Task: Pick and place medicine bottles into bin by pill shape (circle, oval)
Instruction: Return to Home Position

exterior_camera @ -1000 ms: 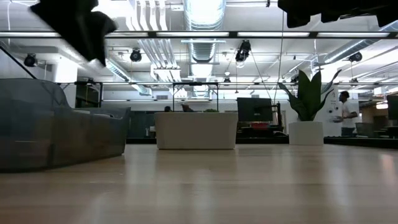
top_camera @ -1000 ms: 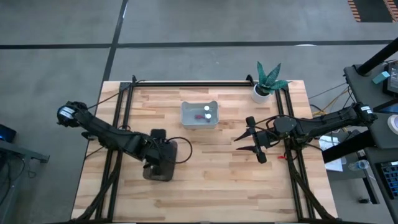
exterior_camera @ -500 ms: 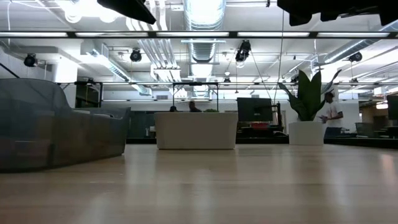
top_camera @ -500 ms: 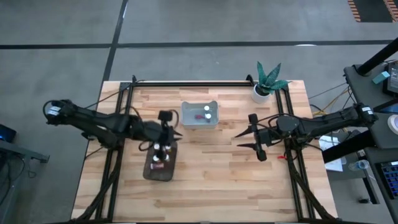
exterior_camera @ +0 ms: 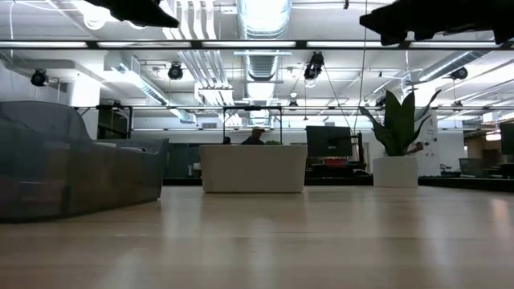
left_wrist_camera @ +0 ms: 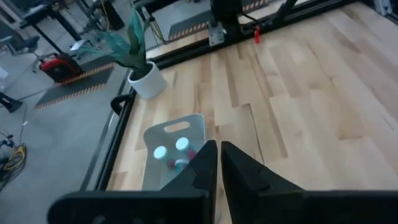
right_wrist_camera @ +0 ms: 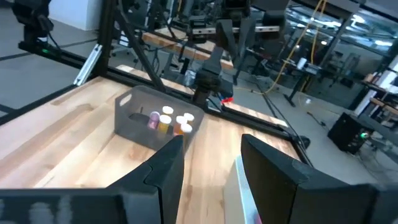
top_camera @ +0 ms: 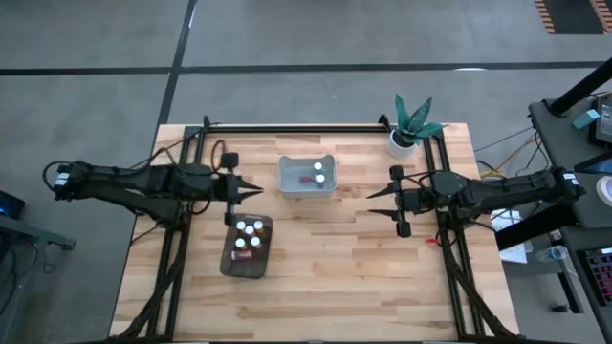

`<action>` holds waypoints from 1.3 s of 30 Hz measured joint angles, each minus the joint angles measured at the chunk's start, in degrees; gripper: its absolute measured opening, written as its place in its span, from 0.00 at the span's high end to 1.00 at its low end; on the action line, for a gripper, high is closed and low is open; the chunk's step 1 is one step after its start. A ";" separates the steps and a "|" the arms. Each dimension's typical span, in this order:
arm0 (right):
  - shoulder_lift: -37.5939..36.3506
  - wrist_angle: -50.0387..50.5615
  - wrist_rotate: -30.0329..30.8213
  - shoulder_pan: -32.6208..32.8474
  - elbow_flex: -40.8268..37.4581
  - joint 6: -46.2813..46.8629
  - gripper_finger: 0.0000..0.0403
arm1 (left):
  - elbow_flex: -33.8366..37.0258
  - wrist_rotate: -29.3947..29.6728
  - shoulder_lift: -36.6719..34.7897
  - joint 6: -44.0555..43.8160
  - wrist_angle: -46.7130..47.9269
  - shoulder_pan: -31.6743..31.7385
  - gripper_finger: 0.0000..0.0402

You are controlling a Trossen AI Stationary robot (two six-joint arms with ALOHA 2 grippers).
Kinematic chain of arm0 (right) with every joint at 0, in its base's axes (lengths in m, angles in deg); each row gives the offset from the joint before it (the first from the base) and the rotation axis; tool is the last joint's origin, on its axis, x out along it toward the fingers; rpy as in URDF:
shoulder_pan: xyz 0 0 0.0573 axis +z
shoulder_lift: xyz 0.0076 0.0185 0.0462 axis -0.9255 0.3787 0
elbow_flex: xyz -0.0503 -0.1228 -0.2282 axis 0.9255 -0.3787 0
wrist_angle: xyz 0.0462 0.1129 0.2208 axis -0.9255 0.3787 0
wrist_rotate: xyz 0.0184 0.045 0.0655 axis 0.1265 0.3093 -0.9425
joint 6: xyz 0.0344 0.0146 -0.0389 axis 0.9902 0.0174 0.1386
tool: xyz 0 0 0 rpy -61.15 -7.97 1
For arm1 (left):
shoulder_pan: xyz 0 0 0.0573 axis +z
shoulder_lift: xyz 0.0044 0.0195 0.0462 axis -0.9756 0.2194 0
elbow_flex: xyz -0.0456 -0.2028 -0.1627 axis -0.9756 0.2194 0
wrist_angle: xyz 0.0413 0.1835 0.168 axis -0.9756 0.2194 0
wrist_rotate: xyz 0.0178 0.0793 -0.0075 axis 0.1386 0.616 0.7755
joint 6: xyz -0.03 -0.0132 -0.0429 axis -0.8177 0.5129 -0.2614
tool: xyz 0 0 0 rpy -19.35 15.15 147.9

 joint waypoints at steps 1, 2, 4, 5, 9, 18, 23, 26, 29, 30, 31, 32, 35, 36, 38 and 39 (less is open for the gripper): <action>-0.60 0.13 -0.02 -0.26 -0.39 0.00 0.63 | 0.82 0.05 -1.31 -0.09 0.01 0.00 0.99; -1.29 -0.14 -0.02 -0.44 -0.71 0.01 0.63 | 1.62 0.05 -2.63 -0.11 -0.01 0.00 0.99; -3.10 0.05 -0.04 -0.87 -1.88 0.09 0.63 | 3.15 0.02 -5.25 -0.48 -0.07 0.00 0.99; -3.99 0.02 -0.07 -1.02 -2.44 0.26 0.63 | 3.96 0.04 -6.50 -0.82 -0.14 0.00 0.99; -8.02 0.02 -0.05 -1.70 -5.02 1.51 0.63 | 7.13 0.16 -11.75 -1.63 -0.99 0.00 0.99; -17.18 0.53 -0.04 -2.19 -9.65 2.96 0.63 | 13.69 0.29 -21.60 -4.72 -1.33 0.00 0.99; -22.18 2.29 0.00 -2.59 -11.48 3.03 0.63 | 17.40 0.85 -29.40 -6.11 -1.53 0.00 0.99; -24.99 4.70 0.07 -2.90 -11.96 3.52 0.63 | 19.57 1.63 -34.10 -6.89 -1.28 0.00 0.99; -27.67 6.93 0.05 -3.03 -12.53 3.69 0.63 | 21.91 1.80 -38.31 -7.68 -1.09 0.00 0.99; -28.63 7.15 0.02 -3.00 -12.74 3.68 0.63 | 22.81 1.74 -39.64 -7.74 -1.08 0.00 0.99; -29.57 7.24 -0.10 -3.01 -12.97 3.68 0.63 | 23.62 1.71 -41.00 -7.81 -2.38 -0.02 0.99; -30.45 7.50 -0.11 -3.08 -13.38 3.67 0.63 | 24.21 1.71 -42.38 -7.84 -3.38 0.00 0.99; -32.92 8.16 -0.06 -3.09 -14.47 3.66 0.63 | 26.17 1.71 -45.53 -7.83 -5.14 0.00 0.99; -33.68 8.17 -0.04 -3.11 -14.79 3.66 0.63 | 26.81 1.71 -46.32 -7.83 -5.30 0.00 0.99; -35.10 7.96 -0.08 -3.09 -15.44 3.72 0.63 | 27.73 1.69 -46.23 -7.84 -5.14 0.00 0.99; -35.55 7.88 -0.06 -3.09 -15.99 4.05 0.63 | 27.93 1.62 -46.23 -8.03 -5.01 0.00 0.99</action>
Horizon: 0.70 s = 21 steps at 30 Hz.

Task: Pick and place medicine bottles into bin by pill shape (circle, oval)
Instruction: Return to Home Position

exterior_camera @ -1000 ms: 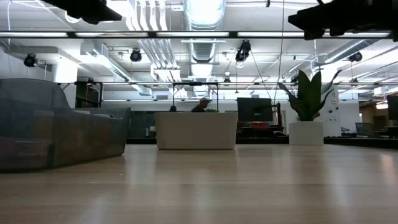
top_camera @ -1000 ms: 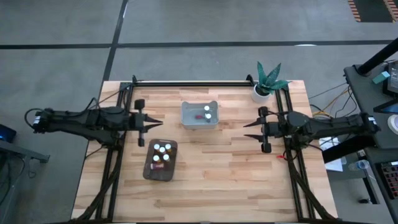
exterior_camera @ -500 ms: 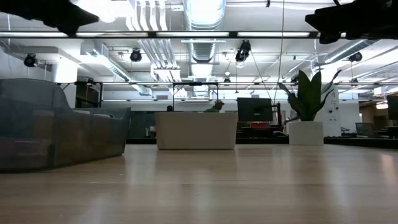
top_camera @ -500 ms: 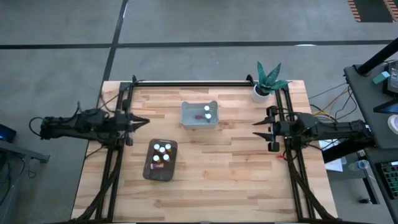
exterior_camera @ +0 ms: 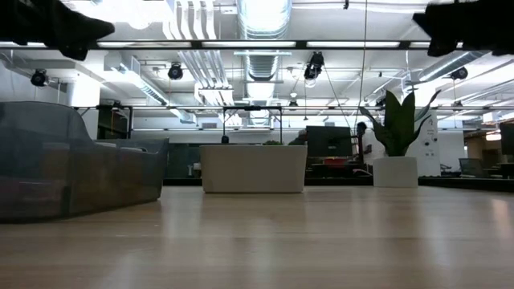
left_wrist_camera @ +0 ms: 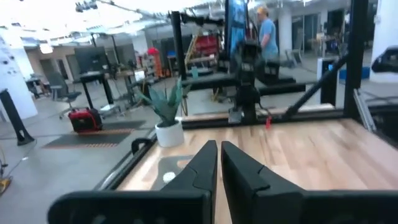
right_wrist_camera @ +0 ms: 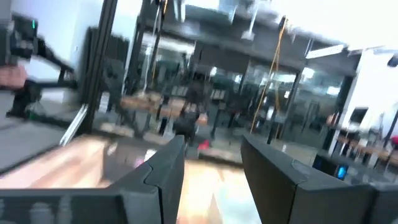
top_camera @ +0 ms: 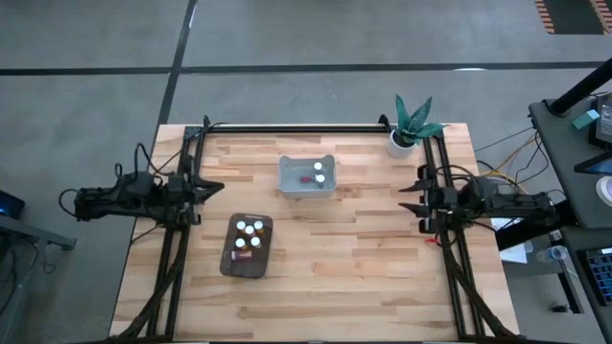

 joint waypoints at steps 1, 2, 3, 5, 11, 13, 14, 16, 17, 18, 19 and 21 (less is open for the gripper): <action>0.02 0.70 -0.05 0.00 -0.69 0.31 0.63 | 0.13 -0.02 0.38 -0.10 -0.74 -0.02 0.99; 0.01 0.82 -0.04 0.00 -1.07 0.65 0.63 | 0.50 0.01 0.98 -0.49 -1.57 0.00 0.99; -0.01 0.59 -0.04 0.00 -1.32 0.71 0.63 | 1.02 0.00 1.53 -0.70 -2.01 0.00 0.99; 0.14 -0.94 -0.05 -0.02 -2.63 0.72 0.64 | 2.72 -0.06 1.98 -1.10 -2.42 -0.02 0.99; 0.21 -4.75 0.02 -0.12 -5.72 1.12 0.70 | 10.02 -0.15 1.40 -1.33 -11.99 -0.02 0.99; 0.21 -4.48 0.01 -0.11 -5.72 1.27 0.72 | 12.63 -0.15 1.24 -1.29 -16.33 -0.02 0.99; 0.21 -4.32 -0.01 -0.11 -5.72 1.29 0.73 | 13.79 -0.14 1.00 -1.27 -17.67 -0.02 0.99; 0.21 -3.47 0.01 -0.11 -5.72 1.87 0.75 | 16.10 -0.13 0.94 -1.27 -20.32 -0.02 0.99; 0.21 -2.33 0.02 -0.11 -5.72 2.11 0.76 | 17.35 -0.12 0.84 -1.25 -21.31 -0.02 0.99; 0.23 -0.83 0.02 -0.11 -5.72 2.57 0.77 | 18.11 -0.11 0.77 -1.17 -21.55 -0.02 0.99; 0.35 0.50 0.03 -0.11 -5.73 3.32 0.78 | 18.24 -0.08 0.73 -1.31 -21.90 -0.01 0.99; 0.60 2.15 0.06 -0.11 -5.74 5.29 0.79 | 18.23 -0.02 0.98 -1.38 -21.06 -0.01 0.99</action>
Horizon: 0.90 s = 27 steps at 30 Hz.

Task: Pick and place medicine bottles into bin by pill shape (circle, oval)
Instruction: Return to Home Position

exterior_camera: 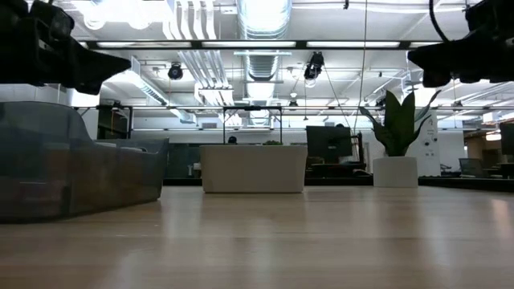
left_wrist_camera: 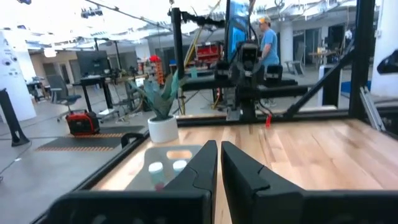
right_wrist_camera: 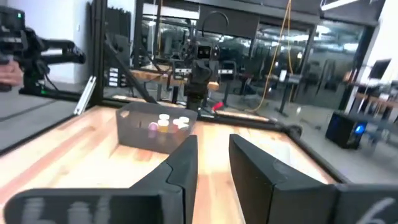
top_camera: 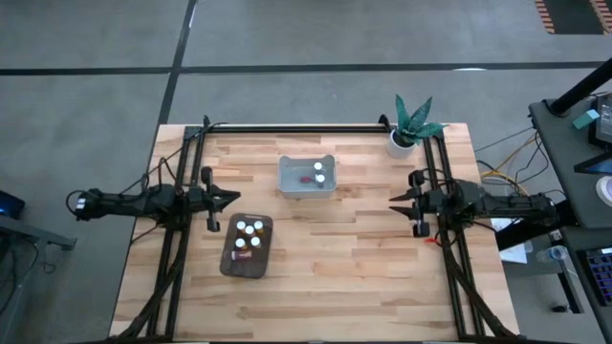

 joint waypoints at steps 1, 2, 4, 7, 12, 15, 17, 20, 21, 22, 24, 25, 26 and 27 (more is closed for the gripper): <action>0.16 0.13 0.01 0.00 0.00 1.33 0.80 | 0.00 0.04 0.32 0.02 -1.06 0.01 0.99; 0.23 0.39 -0.01 0.00 0.00 2.70 0.81 | 0.02 0.02 0.35 0.21 -1.04 -0.01 0.99; 0.28 1.56 0.14 0.00 0.00 4.19 0.81 | 0.02 0.17 0.33 0.44 -1.69 -0.01 0.99; 0.28 3.81 0.22 0.00 -0.02 3.07 0.82 | 0.04 0.67 0.56 0.45 -1.54 0.01 0.99; 0.78 4.17 0.44 0.00 -0.02 5.98 0.81 | 0.07 0.74 1.02 0.31 -1.54 -0.01 0.99; 1.02 4.21 0.39 0.00 -0.02 7.07 0.80 | 0.09 0.78 1.05 0.31 -1.55 -0.01 0.99; 1.03 4.23 0.37 0.00 -0.02 6.95 0.79 | 0.09 0.78 0.91 0.30 -1.62 -0.01 0.99; 1.02 4.27 0.37 0.00 -0.04 6.98 0.78 | 0.11 0.81 0.98 0.28 -1.56 -0.01 0.99; 1.02 4.28 0.37 0.00 -0.04 6.98 0.78 | 0.11 0.81 0.96 0.29 -1.58 -0.01 0.99; 1.02 4.28 0.37 0.00 -0.04 7.00 0.78 | 0.13 0.81 1.01 0.28 -1.62 -0.01 0.99; 1.02 4.30 0.35 0.00 -0.04 6.98 0.78 | 0.13 0.81 1.05 0.31 -1.56 -0.01 0.99; 1.02 4.32 0.35 0.00 -0.04 6.98 0.79 | 0.15 0.81 0.99 0.29 -1.57 -0.01 0.99; 1.02 4.32 0.35 0.00 -0.07 6.98 0.79 | 0.15 0.82 0.98 0.28 -1.60 -0.01 0.99; 1.02 4.32 0.35 0.00 -0.07 6.98 0.79 | 0.15 0.83 0.98 0.28 -1.58 -0.01 0.99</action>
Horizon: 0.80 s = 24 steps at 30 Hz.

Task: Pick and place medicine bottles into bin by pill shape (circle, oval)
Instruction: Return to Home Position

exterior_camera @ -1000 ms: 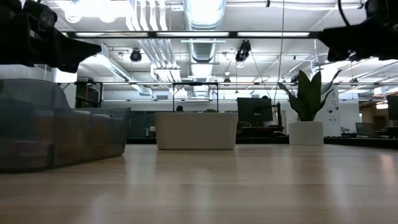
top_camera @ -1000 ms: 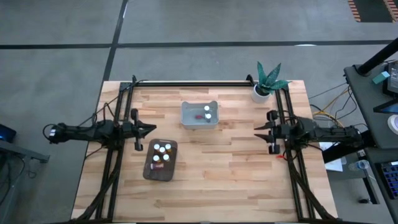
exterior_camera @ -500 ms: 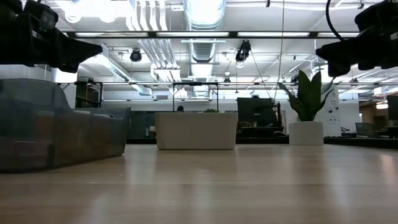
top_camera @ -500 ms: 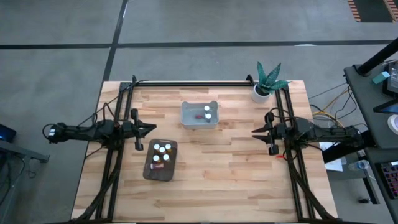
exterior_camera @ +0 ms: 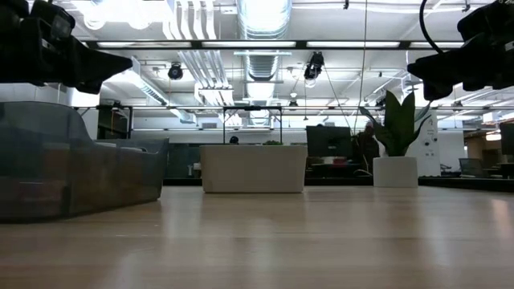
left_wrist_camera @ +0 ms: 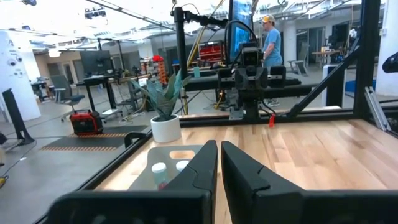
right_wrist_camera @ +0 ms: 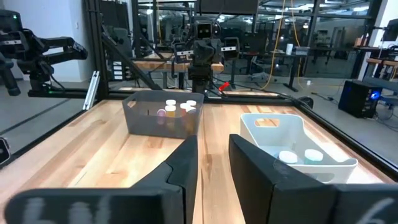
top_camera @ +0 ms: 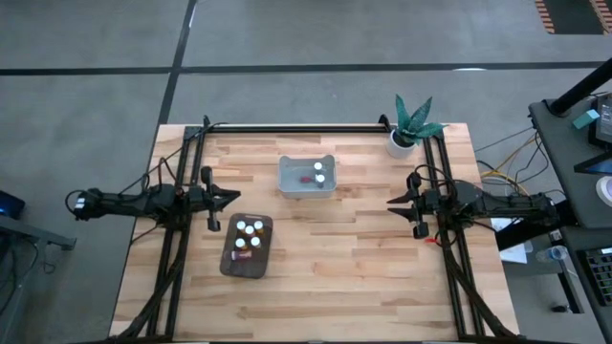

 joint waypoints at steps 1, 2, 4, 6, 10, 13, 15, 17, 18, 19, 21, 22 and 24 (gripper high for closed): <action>0.00 0.00 0.00 0.00 0.00 0.00 0.80 | 0.00 -0.01 0.00 0.00 0.02 0.00 0.99; 0.00 0.01 -0.01 0.00 0.00 0.00 0.80 | 0.00 0.00 0.00 0.00 0.01 0.00 0.99; 0.00 0.02 -0.02 0.00 0.00 0.00 0.81 | 0.02 0.00 0.01 0.00 0.01 0.00 0.99; 0.00 0.02 -0.02 0.00 0.00 0.00 0.82 | 0.04 0.00 0.00 0.00 0.01 0.00 0.99; 0.00 0.04 -0.02 0.00 0.00 -0.02 0.81 | 0.04 0.00 0.00 0.00 0.01 0.00 0.99; 0.00 0.05 -0.02 0.00 0.00 -0.02 0.80 | 0.07 0.00 0.02 0.00 0.01 0.00 0.99; 0.00 0.07 -0.04 0.00 0.00 -0.02 0.79 | 0.07 0.00 0.00 0.00 0.01 0.00 0.99; 0.00 0.07 -0.04 0.00 -0.02 0.00 0.79 | 0.07 0.00 0.00 0.00 0.01 0.00 0.99; 0.00 0.07 -0.04 0.00 -0.02 -0.02 0.78 | 0.07 0.00 0.00 0.00 0.01 0.00 0.99; 0.00 0.07 -0.04 0.00 -0.02 -0.02 0.78 | 0.07 0.00 0.00 0.00 0.01 0.00 0.99; 0.00 0.07 -0.07 0.00 -0.02 -0.02 0.78 | 0.07 0.00 0.00 0.00 0.01 0.00 0.99; 0.00 0.07 -0.07 0.00 -0.02 -0.02 0.77 | 0.07 0.00 0.00 0.00 0.01 0.00 0.99; 0.00 0.07 -0.07 0.00 -0.02 -0.02 0.77 | 0.09 0.00 0.01 0.00 0.01 0.00 0.99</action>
